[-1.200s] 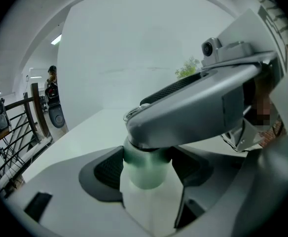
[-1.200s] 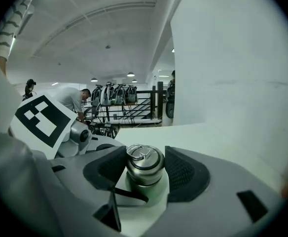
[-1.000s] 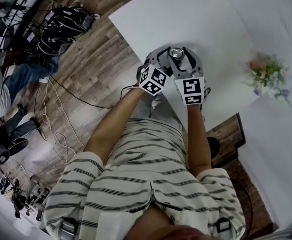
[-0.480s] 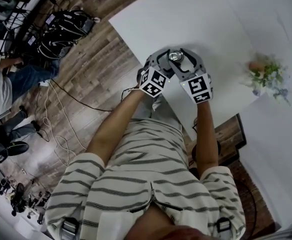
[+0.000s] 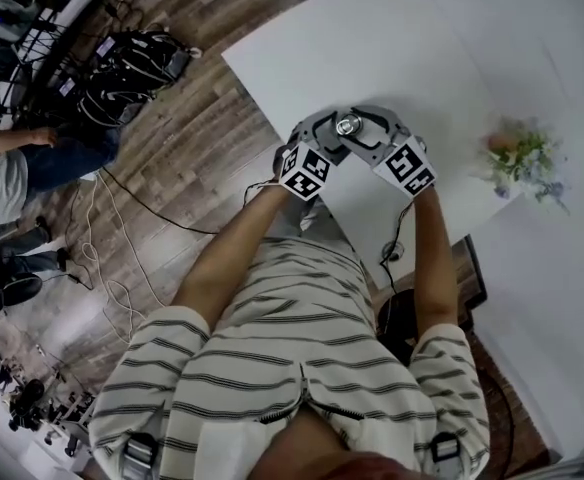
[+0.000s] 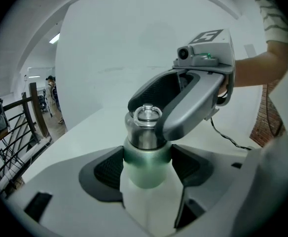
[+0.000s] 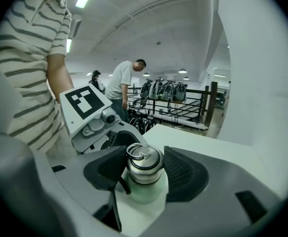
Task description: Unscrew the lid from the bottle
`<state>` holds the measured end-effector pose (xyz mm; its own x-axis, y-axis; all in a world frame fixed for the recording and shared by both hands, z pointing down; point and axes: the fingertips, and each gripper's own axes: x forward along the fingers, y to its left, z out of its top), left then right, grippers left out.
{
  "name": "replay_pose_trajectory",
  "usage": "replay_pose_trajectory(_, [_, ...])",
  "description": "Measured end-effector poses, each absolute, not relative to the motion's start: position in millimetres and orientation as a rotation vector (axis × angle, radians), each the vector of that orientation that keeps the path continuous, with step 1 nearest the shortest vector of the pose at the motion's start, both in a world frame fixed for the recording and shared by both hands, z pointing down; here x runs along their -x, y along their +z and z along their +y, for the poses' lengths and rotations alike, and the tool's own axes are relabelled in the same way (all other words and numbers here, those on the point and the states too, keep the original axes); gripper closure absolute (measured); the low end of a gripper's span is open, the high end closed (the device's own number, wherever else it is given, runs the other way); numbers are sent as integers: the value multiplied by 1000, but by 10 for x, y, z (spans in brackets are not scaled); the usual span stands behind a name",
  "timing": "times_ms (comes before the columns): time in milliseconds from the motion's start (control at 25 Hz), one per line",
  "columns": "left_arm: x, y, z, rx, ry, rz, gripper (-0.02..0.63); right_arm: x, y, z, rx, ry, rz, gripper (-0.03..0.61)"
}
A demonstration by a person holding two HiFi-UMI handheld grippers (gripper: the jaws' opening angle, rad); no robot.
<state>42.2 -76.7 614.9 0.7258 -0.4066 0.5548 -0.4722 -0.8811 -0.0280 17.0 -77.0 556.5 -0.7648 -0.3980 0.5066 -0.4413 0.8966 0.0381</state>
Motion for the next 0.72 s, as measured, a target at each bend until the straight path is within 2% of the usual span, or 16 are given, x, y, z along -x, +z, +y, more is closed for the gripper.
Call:
replay_pose_trajectory(360, [-428,6162,-767,-2809,888,-688,305,-151,5633,-691,-50,-25,-2427,328])
replay_pose_trajectory(720, [-449,6153,-782,-2815,901,-668,305,-188,5719,-659,235,-83,-2297,328])
